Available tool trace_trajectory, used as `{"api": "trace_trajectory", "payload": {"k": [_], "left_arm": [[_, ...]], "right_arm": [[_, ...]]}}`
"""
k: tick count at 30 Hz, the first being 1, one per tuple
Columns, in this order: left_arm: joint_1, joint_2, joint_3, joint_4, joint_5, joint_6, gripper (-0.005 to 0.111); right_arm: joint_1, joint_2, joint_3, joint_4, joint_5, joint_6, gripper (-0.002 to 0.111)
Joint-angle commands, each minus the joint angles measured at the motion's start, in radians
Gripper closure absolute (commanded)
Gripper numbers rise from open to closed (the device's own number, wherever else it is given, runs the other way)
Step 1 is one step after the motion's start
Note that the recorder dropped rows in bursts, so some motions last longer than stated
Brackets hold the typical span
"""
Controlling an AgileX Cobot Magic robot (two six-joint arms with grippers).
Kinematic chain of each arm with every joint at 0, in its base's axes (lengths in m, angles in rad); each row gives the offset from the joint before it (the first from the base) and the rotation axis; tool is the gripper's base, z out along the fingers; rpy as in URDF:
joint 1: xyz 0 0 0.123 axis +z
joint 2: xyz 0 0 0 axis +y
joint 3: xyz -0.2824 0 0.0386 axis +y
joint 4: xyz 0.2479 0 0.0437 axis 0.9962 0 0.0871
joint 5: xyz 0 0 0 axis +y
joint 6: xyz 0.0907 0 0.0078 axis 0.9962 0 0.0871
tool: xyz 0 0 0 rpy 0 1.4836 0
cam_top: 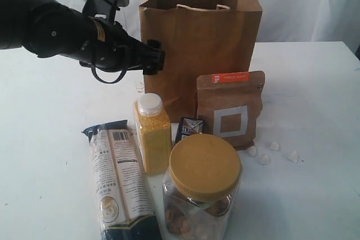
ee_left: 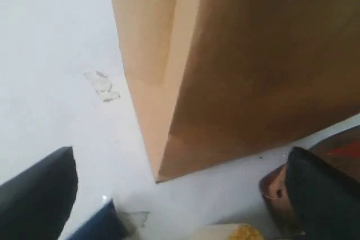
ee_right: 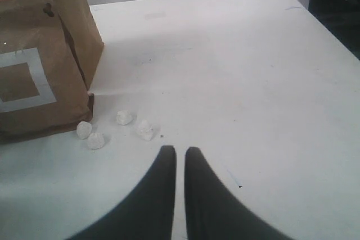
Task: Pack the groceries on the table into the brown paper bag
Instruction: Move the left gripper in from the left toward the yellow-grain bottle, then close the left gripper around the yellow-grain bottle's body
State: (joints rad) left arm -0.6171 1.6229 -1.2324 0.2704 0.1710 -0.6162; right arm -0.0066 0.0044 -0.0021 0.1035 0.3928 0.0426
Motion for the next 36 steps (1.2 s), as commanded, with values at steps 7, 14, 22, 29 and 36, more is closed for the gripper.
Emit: {"api": "trace_trajectory", "payload": {"k": [7, 14, 22, 29, 36], "left_arm": [[-0.014, -0.006, -0.003, -0.169, 0.145, -0.083, 0.002], [-0.075, -0.004, -0.003, -0.174, 0.142, -0.075, 0.002], [-0.082, 0.035, -0.003, -0.148, 0.149, -0.088, 0.002], [-0.082, 0.100, -0.003, -0.148, 0.132, -0.124, 0.002], [-0.082, 0.105, -0.003, -0.148, 0.146, -0.160, 0.002]], "right_arm": [[-0.001, -0.004, 0.002, 0.001, 0.002, -0.005, 0.102], [-0.001, -0.004, 0.002, 0.001, 0.002, -0.005, 0.102], [-0.001, -0.004, 0.002, 0.001, 0.002, -0.005, 0.102], [-0.001, -0.004, 0.002, 0.001, 0.002, -0.005, 0.102], [-0.001, -0.004, 0.002, 0.001, 0.002, -0.005, 0.102]]}}
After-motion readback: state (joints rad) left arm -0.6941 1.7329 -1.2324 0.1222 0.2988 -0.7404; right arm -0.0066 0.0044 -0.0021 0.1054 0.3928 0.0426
